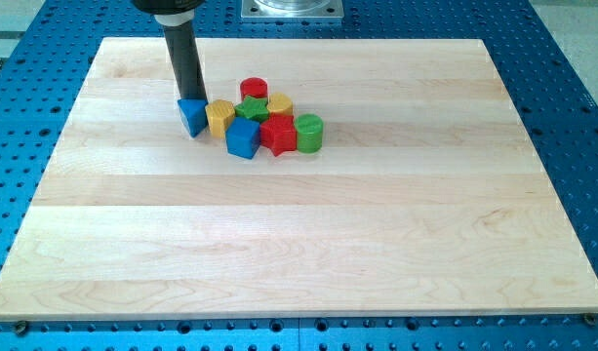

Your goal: Push the triangle to the top left of the hexagon

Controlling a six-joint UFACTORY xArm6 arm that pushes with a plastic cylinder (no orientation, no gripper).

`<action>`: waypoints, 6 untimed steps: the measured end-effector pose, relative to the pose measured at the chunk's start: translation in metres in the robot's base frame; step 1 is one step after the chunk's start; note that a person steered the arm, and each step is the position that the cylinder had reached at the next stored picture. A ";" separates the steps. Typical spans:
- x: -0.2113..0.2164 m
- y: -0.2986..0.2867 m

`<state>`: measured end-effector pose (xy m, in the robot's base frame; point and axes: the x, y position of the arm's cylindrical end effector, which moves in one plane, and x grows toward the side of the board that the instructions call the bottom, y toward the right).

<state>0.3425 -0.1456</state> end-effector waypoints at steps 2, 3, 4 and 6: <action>0.083 -0.058; 0.091 -0.028; 0.075 -0.005; 0.039 0.010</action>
<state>0.3814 -0.1355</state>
